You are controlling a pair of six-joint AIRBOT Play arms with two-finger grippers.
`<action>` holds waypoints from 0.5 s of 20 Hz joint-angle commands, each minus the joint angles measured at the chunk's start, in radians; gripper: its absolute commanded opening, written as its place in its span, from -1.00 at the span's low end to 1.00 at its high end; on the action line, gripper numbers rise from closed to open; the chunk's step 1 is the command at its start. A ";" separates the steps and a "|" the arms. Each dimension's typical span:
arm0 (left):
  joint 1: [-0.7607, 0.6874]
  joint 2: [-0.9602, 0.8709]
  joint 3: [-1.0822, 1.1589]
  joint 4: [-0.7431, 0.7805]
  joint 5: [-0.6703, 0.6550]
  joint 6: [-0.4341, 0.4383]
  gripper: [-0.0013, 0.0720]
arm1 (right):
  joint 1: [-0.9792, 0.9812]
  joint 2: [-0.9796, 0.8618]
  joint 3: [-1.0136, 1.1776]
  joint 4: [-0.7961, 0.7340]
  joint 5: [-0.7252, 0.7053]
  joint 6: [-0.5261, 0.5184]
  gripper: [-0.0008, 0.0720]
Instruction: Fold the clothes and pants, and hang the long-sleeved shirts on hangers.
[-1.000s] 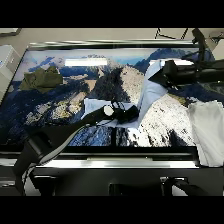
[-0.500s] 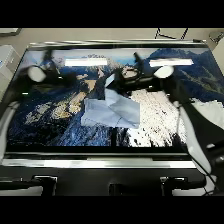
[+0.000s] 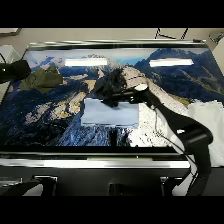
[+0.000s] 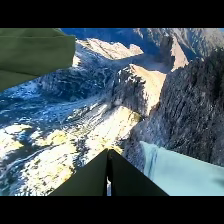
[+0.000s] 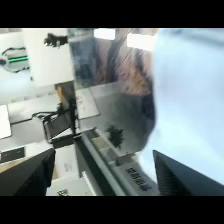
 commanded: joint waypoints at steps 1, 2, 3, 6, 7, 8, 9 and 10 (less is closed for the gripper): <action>0.008 0.018 -0.014 0.009 -0.031 0.032 -0.90 | -0.223 0.084 0.000 -0.415 0.222 0.120 0.90; 0.008 0.018 -0.020 0.009 -0.030 0.032 -0.90 | -0.294 0.111 -0.002 -0.600 0.316 0.173 0.90; 0.008 0.018 -0.025 0.009 -0.030 0.032 -0.90 | -0.350 0.127 -0.016 -0.753 0.398 0.210 0.88; 0.001 0.016 -0.030 0.008 -0.030 0.031 -0.90 | -0.412 0.142 -0.175 -0.769 0.406 0.209 0.87; -0.006 0.016 -0.030 0.009 -0.030 0.031 -0.90 | -0.402 0.140 -0.237 -0.691 0.352 0.163 0.87; -0.014 0.016 -0.030 0.008 -0.031 0.031 -0.90 | -0.383 0.138 -0.295 -0.596 0.284 0.101 0.86; -0.024 0.016 -0.030 0.008 -0.031 0.031 -0.90 | -0.362 0.132 -0.331 -0.518 0.232 0.050 0.85; -0.036 0.016 -0.030 0.008 -0.031 0.031 -0.90 | -0.338 0.121 -0.348 -0.460 0.191 0.006 0.79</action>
